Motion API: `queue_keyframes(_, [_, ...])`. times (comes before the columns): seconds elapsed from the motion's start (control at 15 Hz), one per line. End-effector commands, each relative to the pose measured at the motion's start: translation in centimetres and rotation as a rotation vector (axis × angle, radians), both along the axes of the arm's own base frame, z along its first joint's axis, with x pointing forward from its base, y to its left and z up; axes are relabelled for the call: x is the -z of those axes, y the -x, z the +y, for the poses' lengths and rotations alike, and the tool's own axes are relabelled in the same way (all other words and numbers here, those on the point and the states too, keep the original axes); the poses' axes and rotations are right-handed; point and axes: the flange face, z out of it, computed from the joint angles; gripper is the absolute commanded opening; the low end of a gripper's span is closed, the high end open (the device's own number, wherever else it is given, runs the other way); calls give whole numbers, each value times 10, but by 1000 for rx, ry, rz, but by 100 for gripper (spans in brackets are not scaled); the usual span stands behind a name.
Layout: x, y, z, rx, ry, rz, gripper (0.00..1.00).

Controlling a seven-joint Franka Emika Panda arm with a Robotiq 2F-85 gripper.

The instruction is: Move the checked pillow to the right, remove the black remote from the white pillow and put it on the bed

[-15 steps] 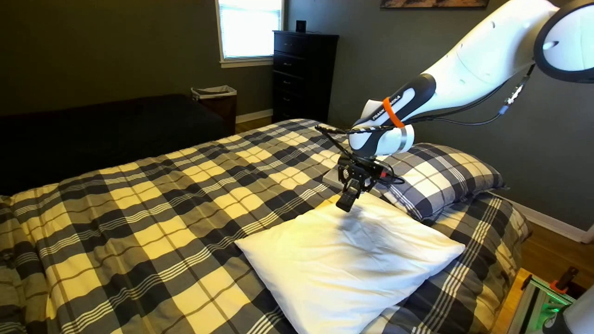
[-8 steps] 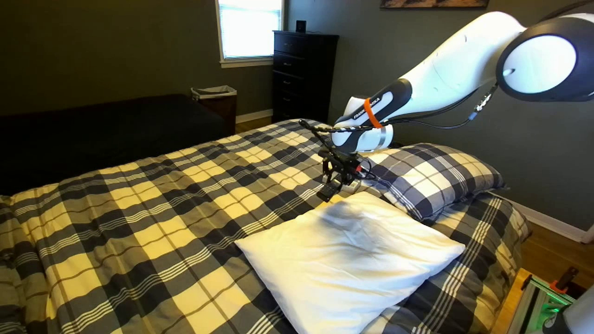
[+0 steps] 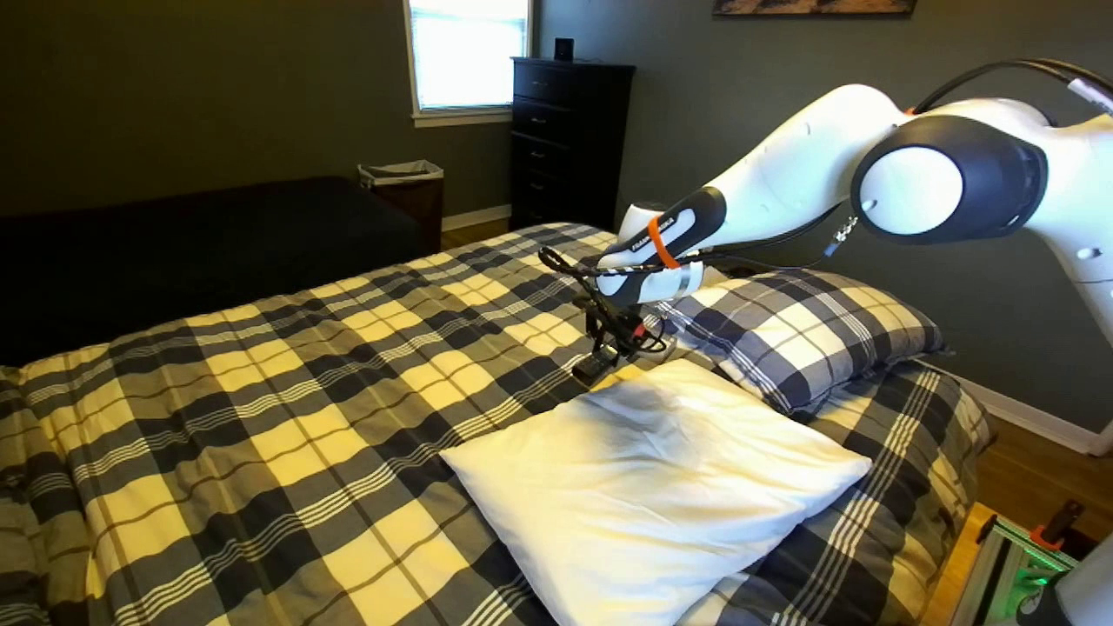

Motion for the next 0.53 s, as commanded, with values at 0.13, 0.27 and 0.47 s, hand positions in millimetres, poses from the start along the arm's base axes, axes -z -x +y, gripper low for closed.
queue_keyframes(0.13, [38, -30, 0, 55, 4, -15, 28])
queue_keyframes(0.27, [48, -37, -3, 85, -2, -18, 28])
queue_keyframes(0.47, [55, -44, -15, 163, -16, -35, 28])
